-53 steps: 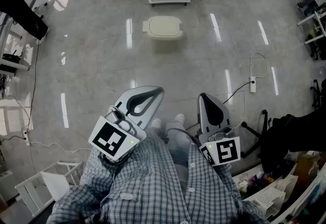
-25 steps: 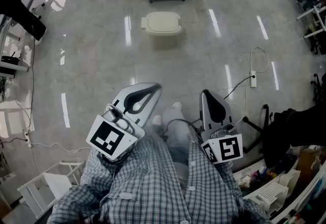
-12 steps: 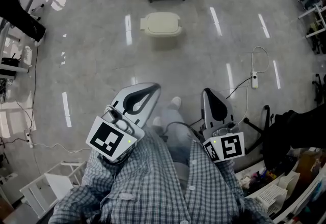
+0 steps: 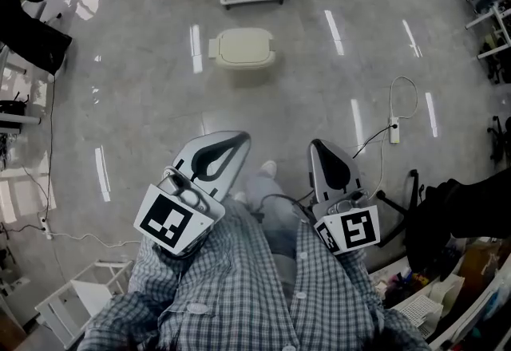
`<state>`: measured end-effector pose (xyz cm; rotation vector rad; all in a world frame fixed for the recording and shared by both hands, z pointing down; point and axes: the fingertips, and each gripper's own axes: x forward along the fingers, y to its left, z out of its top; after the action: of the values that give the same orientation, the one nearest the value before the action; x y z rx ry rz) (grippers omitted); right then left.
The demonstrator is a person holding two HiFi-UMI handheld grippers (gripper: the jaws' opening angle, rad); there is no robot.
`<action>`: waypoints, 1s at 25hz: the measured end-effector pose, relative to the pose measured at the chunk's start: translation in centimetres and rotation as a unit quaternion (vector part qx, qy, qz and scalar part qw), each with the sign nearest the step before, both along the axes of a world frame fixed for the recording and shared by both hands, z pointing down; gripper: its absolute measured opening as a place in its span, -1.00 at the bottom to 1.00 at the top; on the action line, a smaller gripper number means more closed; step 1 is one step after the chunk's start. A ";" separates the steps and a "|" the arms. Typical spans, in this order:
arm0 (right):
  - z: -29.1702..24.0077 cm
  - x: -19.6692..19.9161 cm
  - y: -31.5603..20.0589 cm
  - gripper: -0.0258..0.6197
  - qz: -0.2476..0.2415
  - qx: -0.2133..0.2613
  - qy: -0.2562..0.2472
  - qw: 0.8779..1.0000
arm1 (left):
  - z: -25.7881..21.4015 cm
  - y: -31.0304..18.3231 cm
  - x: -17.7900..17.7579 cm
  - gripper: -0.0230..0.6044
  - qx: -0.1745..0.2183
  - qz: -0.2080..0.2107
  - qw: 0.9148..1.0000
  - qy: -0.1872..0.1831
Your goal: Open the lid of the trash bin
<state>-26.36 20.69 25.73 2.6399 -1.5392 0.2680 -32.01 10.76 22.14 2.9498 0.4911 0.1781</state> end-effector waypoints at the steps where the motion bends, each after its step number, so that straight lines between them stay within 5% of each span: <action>1: -0.1 0.7 0.1 -0.86 -0.001 -0.001 0.000 1.000 | -0.2 0.0 0.8 -0.91 -0.001 0.000 1.000 0.007; 4: -0.4 3.1 0.2 -0.86 -0.002 -0.003 0.001 1.000 | 0.0 0.1 3.0 -0.91 -0.003 -0.003 1.000 -0.013; 25: -0.8 14.2 1.2 -0.86 -0.012 0.004 0.011 1.000 | -0.9 0.0 12.8 -0.91 0.005 -0.035 0.999 -0.002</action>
<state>-12.12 21.88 24.90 2.6200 -1.5660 0.2299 -19.23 10.74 21.20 2.9714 0.3855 0.1786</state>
